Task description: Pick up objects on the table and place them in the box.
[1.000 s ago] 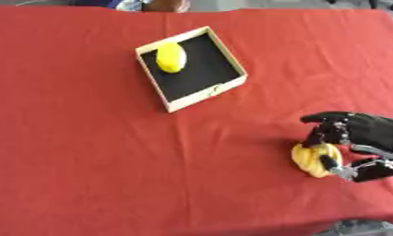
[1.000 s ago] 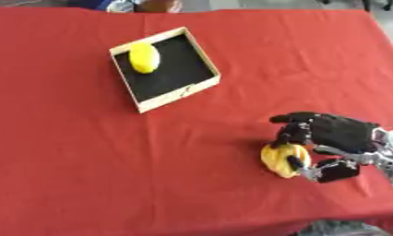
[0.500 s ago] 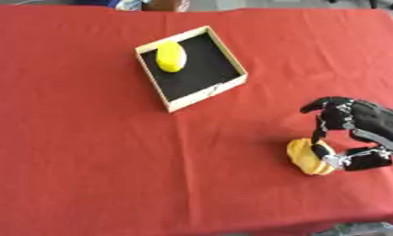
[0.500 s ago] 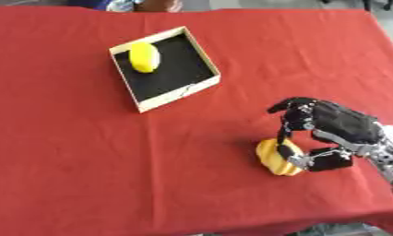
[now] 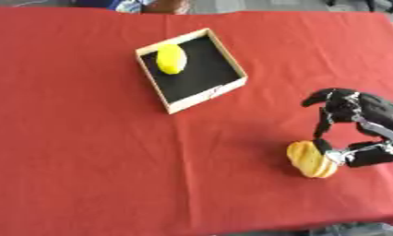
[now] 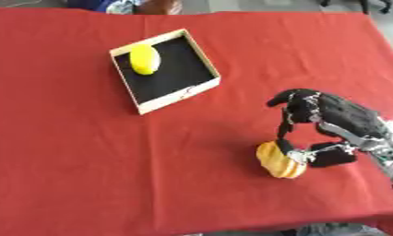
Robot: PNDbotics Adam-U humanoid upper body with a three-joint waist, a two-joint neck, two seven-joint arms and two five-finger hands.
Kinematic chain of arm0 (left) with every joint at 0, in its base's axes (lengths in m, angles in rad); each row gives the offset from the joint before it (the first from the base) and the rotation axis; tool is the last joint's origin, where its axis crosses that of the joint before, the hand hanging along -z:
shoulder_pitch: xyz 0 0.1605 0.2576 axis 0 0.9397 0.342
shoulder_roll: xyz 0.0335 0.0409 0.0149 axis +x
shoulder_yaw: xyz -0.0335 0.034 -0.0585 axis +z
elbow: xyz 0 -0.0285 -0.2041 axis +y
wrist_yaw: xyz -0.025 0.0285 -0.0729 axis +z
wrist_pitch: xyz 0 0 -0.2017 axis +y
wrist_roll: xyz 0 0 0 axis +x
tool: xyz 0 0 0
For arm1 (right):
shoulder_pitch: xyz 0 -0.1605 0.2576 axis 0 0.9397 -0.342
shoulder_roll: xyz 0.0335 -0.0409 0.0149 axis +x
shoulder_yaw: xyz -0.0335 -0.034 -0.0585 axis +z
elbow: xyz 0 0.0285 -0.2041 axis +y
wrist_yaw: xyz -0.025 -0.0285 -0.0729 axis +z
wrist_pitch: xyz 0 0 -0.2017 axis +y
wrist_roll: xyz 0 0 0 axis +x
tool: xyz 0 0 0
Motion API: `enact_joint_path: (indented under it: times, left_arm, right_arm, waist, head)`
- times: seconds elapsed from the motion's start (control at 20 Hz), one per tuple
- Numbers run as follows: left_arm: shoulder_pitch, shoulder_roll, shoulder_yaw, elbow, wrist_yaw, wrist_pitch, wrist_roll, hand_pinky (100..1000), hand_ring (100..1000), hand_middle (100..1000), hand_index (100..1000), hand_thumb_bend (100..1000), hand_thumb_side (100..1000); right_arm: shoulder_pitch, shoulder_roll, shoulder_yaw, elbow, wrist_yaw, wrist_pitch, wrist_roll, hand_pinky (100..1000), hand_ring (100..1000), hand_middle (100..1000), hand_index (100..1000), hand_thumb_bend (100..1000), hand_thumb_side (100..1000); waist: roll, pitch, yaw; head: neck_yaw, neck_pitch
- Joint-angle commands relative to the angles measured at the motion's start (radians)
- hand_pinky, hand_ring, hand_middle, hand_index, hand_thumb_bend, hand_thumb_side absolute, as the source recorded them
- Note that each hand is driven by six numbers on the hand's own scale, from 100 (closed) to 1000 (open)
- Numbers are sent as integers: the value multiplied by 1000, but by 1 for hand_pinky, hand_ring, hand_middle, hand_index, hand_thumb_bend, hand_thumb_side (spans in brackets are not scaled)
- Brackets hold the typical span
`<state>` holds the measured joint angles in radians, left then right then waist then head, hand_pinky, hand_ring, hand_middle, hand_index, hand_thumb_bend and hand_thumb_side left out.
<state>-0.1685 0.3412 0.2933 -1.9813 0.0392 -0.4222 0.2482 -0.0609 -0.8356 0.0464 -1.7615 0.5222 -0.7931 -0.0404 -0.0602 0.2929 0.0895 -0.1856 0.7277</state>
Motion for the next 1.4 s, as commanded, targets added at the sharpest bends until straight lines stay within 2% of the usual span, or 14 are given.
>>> enact_joint_path:
  times: [0.05, 0.2, 0.35, 0.45, 0.55, 0.75, 0.85, 1.0, 1.2, 1.3, 1.4]
  left_arm:
    - [-10, 11, 5, -19, 3, 2, -1, 906, 755, 819, 877, 174, 758]
    - [-12, 12, 5, -19, 3, 2, -2, 907, 755, 819, 878, 175, 758]
    - [-11, 12, 6, -19, 2, 4, -3, 906, 755, 819, 878, 175, 758]
    - [-12, 13, 7, -19, 2, 4, -2, 906, 755, 819, 878, 174, 758]
    - [-12, 14, 6, -19, 2, 3, -2, 906, 755, 819, 878, 175, 759]
    - [-12, 13, 5, -19, 3, 5, -4, 906, 754, 819, 878, 175, 759]
    - [-13, 12, 5, -19, 3, 5, -4, 906, 754, 819, 878, 175, 759]
    - [-15, 10, 3, -19, 4, 6, -6, 907, 754, 819, 877, 175, 759]
    - [-17, 8, 1, -19, 6, 8, -8, 907, 753, 819, 877, 175, 759]
    - [-17, 7, 1, -19, 7, 8, -10, 907, 753, 819, 877, 176, 760]
    - [-18, 6, 1, -19, 8, 9, -10, 907, 753, 819, 877, 177, 760]
  right_arm:
    - [7, -53, -26, -13, -22, 0, 21, 853, 875, 500, 726, 100, 182]
    - [32, -68, -36, -16, -10, -18, 73, 900, 974, 602, 903, 100, 190]
    - [54, -82, -45, -15, 16, -54, 134, 955, 1000, 704, 965, 100, 176]
    - [64, -87, -49, -15, 39, -78, 170, 975, 1000, 730, 970, 100, 350]
    - [70, -89, -51, -14, 59, -98, 199, 986, 1000, 747, 975, 100, 420]
    - [76, -88, -61, -7, 90, -110, 217, 995, 1000, 758, 978, 100, 350]
    - [76, -83, -60, -2, 102, -107, 216, 993, 1000, 756, 977, 100, 351]
    - [70, -71, -57, 4, 118, -91, 209, 991, 1000, 754, 976, 100, 350]
    - [53, -58, -55, 9, 171, -49, 178, 1000, 1000, 776, 979, 100, 273]
    - [47, -54, -50, 8, 205, -39, 164, 1000, 1000, 796, 986, 100, 263]
    - [46, -50, -44, 10, 235, -37, 154, 1000, 1000, 806, 986, 100, 291]
  waist:
    - [0, -18, -1]
    - [-2, -17, -4]
    - [-2, -17, -6]
    - [-1, -17, -7]
    - [0, -17, -8]
    - [0, -17, -11]
    - [1, -16, -10]
    - [1, -14, -9]
    - [1, -13, -5]
    - [2, -12, -3]
    - [1, -10, -3]
  head:
    - [3, -10]
    - [6, -10]
    - [7, -9]
    - [7, -9]
    - [7, -10]
    - [6, -9]
    - [5, -10]
    - [3, -10]
    - [1, -11]
    - [2, -12]
    - [1, -11]
